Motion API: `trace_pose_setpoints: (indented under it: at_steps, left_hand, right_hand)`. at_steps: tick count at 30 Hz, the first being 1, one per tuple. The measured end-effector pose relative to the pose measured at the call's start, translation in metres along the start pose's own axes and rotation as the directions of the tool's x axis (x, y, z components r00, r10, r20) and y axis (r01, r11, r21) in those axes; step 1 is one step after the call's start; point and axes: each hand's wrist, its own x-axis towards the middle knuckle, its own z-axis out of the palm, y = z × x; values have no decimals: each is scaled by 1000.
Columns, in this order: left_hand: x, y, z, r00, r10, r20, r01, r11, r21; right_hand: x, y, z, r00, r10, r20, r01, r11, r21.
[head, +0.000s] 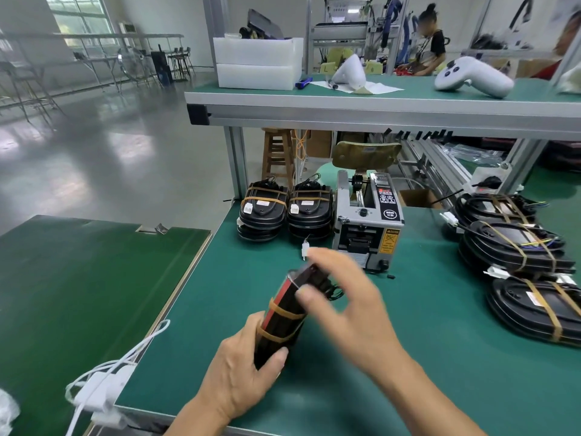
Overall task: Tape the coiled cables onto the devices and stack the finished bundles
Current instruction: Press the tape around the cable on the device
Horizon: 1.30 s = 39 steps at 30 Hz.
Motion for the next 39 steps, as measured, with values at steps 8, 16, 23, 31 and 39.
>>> trace_pose_setpoints:
  at_steps: [8,16,23,31,39]
  left_hand:
    - [0,-1,1,999,32,11,-32,1000,0]
    - [0,-4,2,999,47,20,-47,999,25]
    - [0,-6,2,998,66,20,-66,997,44]
    - [0,-5,2,997,80,15,-81,994,73]
    - [0,-6,3,996,86,7,-86,994,70]
  right_hand:
    - [55,92,-26,571,745,-344,-661,666,346]
    - [85,111,-14,445,807,-389,-675,587,446]
    - [103,113,-10,264,897,-355,-640,438,631]
    - [111,117,-7,169,938,-303,-594,342,728]
    - [109,114,-9,211,919,-334,-700,381,604]
